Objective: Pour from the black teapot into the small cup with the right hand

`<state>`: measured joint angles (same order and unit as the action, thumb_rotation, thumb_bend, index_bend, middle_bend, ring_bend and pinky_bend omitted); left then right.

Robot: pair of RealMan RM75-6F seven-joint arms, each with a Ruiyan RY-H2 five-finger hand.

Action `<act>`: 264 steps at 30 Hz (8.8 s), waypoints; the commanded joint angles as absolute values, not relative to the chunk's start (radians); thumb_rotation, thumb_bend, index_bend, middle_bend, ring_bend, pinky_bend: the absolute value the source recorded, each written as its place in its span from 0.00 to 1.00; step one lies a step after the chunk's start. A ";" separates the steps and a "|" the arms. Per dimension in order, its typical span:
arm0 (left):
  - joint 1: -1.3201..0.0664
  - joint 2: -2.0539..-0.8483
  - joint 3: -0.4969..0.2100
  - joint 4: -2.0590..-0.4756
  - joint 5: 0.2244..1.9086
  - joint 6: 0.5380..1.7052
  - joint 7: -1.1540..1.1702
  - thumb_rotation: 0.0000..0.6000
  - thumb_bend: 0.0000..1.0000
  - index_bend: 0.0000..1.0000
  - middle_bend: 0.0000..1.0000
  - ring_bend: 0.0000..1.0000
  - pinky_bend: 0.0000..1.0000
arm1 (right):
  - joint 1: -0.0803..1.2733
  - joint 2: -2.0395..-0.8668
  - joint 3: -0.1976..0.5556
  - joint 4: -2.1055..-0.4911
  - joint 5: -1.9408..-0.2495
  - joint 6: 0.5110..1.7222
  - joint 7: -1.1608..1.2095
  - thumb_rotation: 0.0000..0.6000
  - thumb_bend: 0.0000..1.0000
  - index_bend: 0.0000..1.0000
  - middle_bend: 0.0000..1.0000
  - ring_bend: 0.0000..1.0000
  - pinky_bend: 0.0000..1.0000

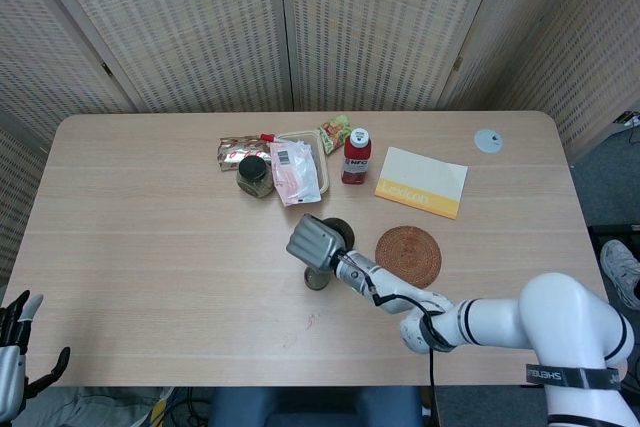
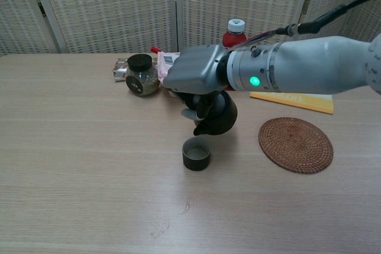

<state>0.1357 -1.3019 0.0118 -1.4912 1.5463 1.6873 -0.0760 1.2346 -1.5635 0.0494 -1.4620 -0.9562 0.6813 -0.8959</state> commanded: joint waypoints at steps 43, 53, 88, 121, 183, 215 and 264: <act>0.147 -1.319 0.005 -1.464 1.549 1.692 -0.107 1.00 0.33 0.00 0.00 0.00 0.00 | 1.401 -1.590 -0.087 -1.537 -0.794 0.792 -1.178 0.67 0.54 1.00 1.00 0.99 0.56; 0.148 -1.320 0.004 -1.464 1.550 1.693 -0.106 1.00 0.33 0.00 0.00 0.00 0.00 | 1.413 -1.590 -0.104 -1.547 -0.782 0.810 -1.198 0.68 0.54 1.00 1.00 0.99 0.56; 0.150 -1.319 0.000 -1.465 1.548 1.692 -0.104 1.00 0.33 0.00 0.00 0.00 0.00 | 1.417 -1.608 -0.114 -1.543 -0.780 0.833 -1.195 0.68 0.53 1.00 1.00 0.99 0.56; 0.102 -1.280 0.010 -1.569 1.591 1.640 0.002 1.00 0.33 0.00 0.00 0.00 0.00 | 1.136 -1.405 -0.019 -1.611 -0.934 0.891 -0.619 0.68 0.51 1.00 1.00 0.99 0.56; 0.060 -1.306 0.038 -1.588 1.598 1.589 0.039 1.00 0.33 0.00 0.00 0.00 0.00 | 0.784 -1.409 0.000 -1.356 -1.229 0.790 -0.194 0.70 0.17 1.00 1.00 0.98 0.24; 0.060 -1.311 0.042 -1.582 1.598 1.591 0.038 1.00 0.33 0.00 0.00 0.00 0.00 | 0.749 -1.378 0.021 -1.379 -1.276 0.781 -0.179 0.55 0.00 0.99 0.91 0.81 0.14; 0.053 -1.298 0.033 -1.581 1.600 1.597 0.030 1.00 0.33 0.00 0.00 0.00 0.00 | 0.572 -1.265 0.036 -1.550 -1.285 1.119 -0.368 0.95 0.01 0.08 0.21 0.08 0.08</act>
